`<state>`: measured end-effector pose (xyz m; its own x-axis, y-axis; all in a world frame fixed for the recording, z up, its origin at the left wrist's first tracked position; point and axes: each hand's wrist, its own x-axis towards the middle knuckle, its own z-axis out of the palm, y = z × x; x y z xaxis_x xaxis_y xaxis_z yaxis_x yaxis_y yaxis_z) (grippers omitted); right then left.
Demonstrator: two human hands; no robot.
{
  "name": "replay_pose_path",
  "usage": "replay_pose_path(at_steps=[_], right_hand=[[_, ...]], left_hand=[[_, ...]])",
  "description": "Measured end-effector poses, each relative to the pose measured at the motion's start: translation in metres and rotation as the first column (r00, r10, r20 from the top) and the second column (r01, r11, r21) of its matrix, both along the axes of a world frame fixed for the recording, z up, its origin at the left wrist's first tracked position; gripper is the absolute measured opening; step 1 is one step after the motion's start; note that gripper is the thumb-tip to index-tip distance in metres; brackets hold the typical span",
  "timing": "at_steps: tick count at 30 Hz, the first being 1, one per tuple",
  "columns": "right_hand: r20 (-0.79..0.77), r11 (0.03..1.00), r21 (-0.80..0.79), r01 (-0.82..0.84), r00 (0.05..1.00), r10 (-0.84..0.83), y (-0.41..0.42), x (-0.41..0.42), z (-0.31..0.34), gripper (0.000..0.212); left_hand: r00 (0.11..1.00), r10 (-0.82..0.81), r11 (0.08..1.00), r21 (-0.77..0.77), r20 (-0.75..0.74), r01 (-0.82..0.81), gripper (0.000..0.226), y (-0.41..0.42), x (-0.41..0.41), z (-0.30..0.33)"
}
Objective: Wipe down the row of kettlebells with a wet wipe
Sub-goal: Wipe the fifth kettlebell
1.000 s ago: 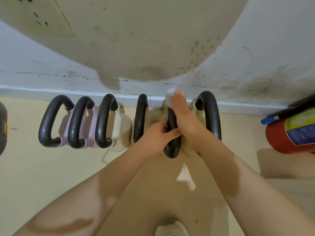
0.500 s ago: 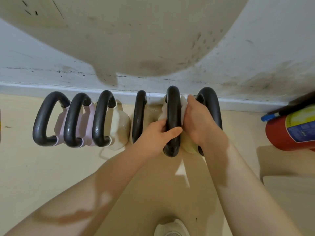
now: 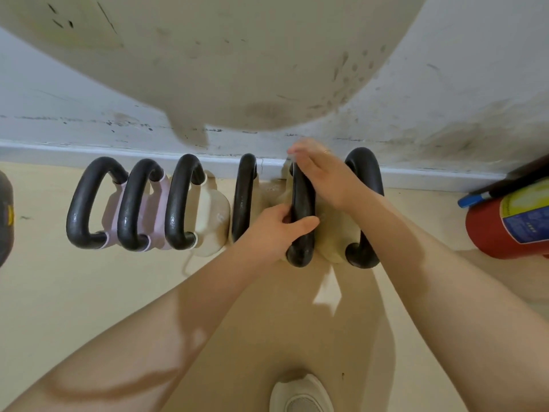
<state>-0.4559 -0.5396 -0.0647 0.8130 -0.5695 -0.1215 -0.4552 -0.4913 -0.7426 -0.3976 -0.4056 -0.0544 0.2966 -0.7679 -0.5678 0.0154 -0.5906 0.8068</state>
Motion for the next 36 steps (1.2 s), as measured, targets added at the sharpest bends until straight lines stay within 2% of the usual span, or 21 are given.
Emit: replay_pose_path(at_steps=[2,4,5,8,11,14,16,18,19,20,22,24,25,26,27,29,30,32,35,36], right_hand=[[-0.120,0.950,-0.260,-0.174,0.982,0.147,-0.001,-0.004,0.002,0.045],[-0.326,0.827,-0.415,-0.378,0.911,0.252,-0.001,0.002,0.010,0.054],[-0.396,0.796,-0.428,-0.428,0.880,0.260,-0.002,0.006,0.014,0.057],[-0.432,0.759,-0.455,-0.467,0.860,0.270,0.007,0.013,0.023,0.067],[-0.499,0.652,-0.462,-0.601,0.784,0.369,0.018,0.008,0.021,0.064],[-0.467,0.663,-0.537,-0.522,0.838,0.281,0.012,0.010,0.022,0.063],[-0.470,0.652,-0.551,-0.521,0.839,0.274,0.015,0.013,0.019,0.060],[-0.514,0.658,-0.463,-0.593,0.785,0.346,0.018,0.018,0.021,0.054],[-0.494,0.717,-0.396,-0.574,0.791,0.360,0.014,0.018,0.021,0.052],[-0.419,0.803,-0.325,-0.500,0.837,0.351,0.008,0.016,0.019,0.050],[-0.139,0.963,-0.165,-0.213,0.972,0.191,0.000,0.011,0.014,0.043],[0.094,0.995,0.088,0.041,0.994,-0.050,0.012,0.003,0.011,0.035],[0.167,0.955,0.263,0.136,0.969,-0.183,0.024,-0.002,0.007,0.034],[0.188,0.865,0.461,0.197,0.931,-0.312,0.035,-0.005,0.005,0.040],[0.162,0.734,0.641,0.222,0.896,-0.413,0.045,-0.008,0.002,0.051],[0.076,0.497,0.836,0.234,0.847,-0.526,0.053,-0.012,-0.005,0.061],[0.043,0.432,0.867,0.248,0.826,-0.561,0.051,-0.015,-0.004,0.056],[0.005,0.363,0.880,0.307,0.758,-0.652,0.045,-0.018,0.003,0.039],[-0.086,0.206,0.877,0.434,0.563,-0.822,0.046,-0.016,0.014,0.031],[-0.101,0.235,0.840,0.490,0.565,-0.819,0.051,-0.014,0.013,0.023]], left_hand=[[1.000,0.000,1.000,-0.005,0.008,0.000,0.036,0.002,-0.001,-0.002],[1.000,0.022,1.000,-0.007,-0.013,-0.022,0.030,0.003,0.000,-0.002],[0.999,0.029,1.000,-0.005,-0.031,-0.030,0.025,0.004,0.000,0.000],[0.998,0.025,0.999,-0.029,-0.050,-0.027,0.021,0.003,0.002,0.002],[0.998,0.035,0.998,-0.047,-0.048,-0.037,0.025,0.004,0.000,0.004],[0.997,0.041,0.999,-0.001,-0.059,-0.041,0.035,0.004,-0.002,0.004],[0.996,0.061,0.998,0.021,-0.071,-0.060,0.029,0.006,-0.002,0.004],[0.995,0.072,0.997,0.019,-0.071,-0.071,0.017,0.007,-0.002,0.004],[0.996,0.071,0.997,0.024,-0.060,-0.070,0.017,0.008,-0.003,0.004],[0.997,0.063,0.998,0.032,-0.042,-0.062,0.022,0.008,-0.004,0.002],[0.999,0.043,0.999,0.027,-0.006,-0.042,0.034,0.008,-0.003,0.000],[0.999,0.037,0.999,0.003,0.007,-0.037,0.035,0.009,-0.001,-0.001],[1.000,0.027,1.000,-0.003,0.005,-0.027,0.033,0.008,0.000,-0.001],[1.000,0.014,1.000,-0.007,0.005,-0.014,0.028,0.007,0.001,-0.002],[1.000,0.002,1.000,-0.012,0.003,-0.002,0.023,0.007,0.002,-0.001],[1.000,-0.001,1.000,-0.027,-0.006,0.001,0.018,0.005,0.003,0.000],[1.000,0.011,0.999,-0.033,-0.005,-0.011,0.024,0.004,0.003,0.000],[0.998,0.056,0.998,-0.017,0.003,-0.056,0.035,0.003,0.002,0.001],[0.998,0.061,0.998,-0.002,0.013,-0.061,0.035,0.004,0.001,0.002],[0.998,0.064,0.998,-0.003,0.014,-0.064,0.034,0.004,0.001,0.002]])
